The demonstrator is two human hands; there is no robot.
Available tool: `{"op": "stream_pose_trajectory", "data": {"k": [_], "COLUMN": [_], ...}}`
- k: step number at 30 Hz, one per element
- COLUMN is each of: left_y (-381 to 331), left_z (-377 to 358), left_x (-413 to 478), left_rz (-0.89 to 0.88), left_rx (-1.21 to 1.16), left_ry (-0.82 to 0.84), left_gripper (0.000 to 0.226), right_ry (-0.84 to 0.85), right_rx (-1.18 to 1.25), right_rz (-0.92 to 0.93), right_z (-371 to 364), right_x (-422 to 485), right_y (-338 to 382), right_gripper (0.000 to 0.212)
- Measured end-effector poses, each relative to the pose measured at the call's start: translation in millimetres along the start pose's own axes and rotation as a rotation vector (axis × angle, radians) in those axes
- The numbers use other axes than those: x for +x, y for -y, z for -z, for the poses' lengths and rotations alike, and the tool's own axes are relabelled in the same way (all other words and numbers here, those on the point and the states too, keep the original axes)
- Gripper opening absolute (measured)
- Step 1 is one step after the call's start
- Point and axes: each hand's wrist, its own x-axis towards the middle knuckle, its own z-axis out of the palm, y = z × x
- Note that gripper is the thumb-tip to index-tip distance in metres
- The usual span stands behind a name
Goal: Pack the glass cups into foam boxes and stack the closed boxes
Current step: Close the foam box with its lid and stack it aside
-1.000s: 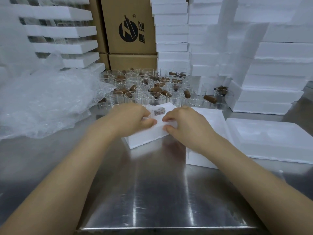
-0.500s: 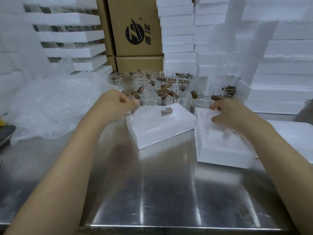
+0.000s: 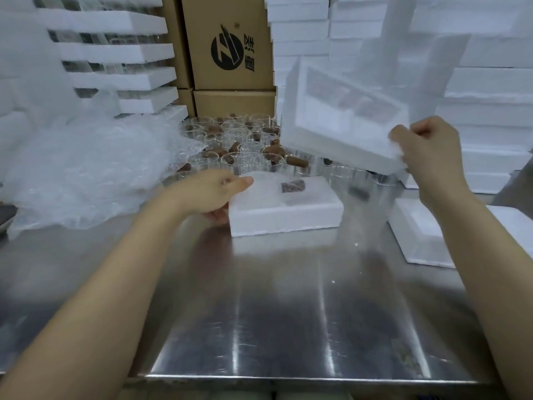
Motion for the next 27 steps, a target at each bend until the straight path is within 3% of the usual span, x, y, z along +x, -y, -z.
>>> {"op": "stream_pose_trajectory", "data": {"k": [2, 4, 5, 7, 8, 10, 12, 14, 19, 20, 22, 25, 27], "left_y": [-2, -9, -14, -21, -22, -24, -24, -21, -12, -12, -11, -11, -10], "left_z": [-11, -15, -13, -5, -1, 4, 4, 4, 8, 8, 7, 1, -3], "left_x": [6, 10, 10, 9, 7, 5, 4, 3, 0, 0, 1, 8, 12], "left_rz": [-0.118, -0.174, -0.148, -0.075, -0.07, -0.071, -0.06, -0.035, 0.062, 0.054, 0.052, 0.062, 0.049], "left_rx": [0.108, -0.04, -0.268, -0.766, -0.918, -1.005, -0.958, -0.833, -0.679, -0.67, -0.637, -0.496, -0.415], "left_ry": [-0.244, -0.508, -0.509, -0.301, -0.194, -0.1, -0.127, -0.159, -0.109, -0.106, -0.112, -0.202, -0.274], "left_gripper": [0.039, 0.052, 0.064, 0.083, 0.087, 0.081, 0.058, 0.036, 0.031, 0.026, 0.026, 0.028, 0.03], "right_ry": [-0.024, -0.03, -0.037, -0.023, 0.003, 0.087, 0.198, 0.261, 0.395, 0.393, 0.405, 0.492, 0.572], "right_rx": [-0.021, -0.059, -0.088, -0.122, -0.124, -0.129, -0.105, -0.059, 0.476, 0.504, 0.429, 0.138, 0.06], "right_rz": [0.058, 0.15, 0.209, 0.328, 0.383, 0.503, 0.545, 0.464, -0.099, -0.145, -0.143, -0.065, -0.119], "right_z": [-5, -12, -16, -23, -26, -31, -35, -36, -36, -37, -41, -46, -47], "right_x": [-4, -11, -15, -22, -25, -31, -34, -35, -27, -26, -27, -26, -26], "right_y": [0, 2, 3, 4, 4, 4, 2, 2, 6, 6, 3, -11, -15], "right_gripper": [0.017, 0.013, 0.015, 0.018, 0.019, 0.027, 0.041, 0.045, 0.029, 0.02, 0.015, 0.044, 0.056]}}
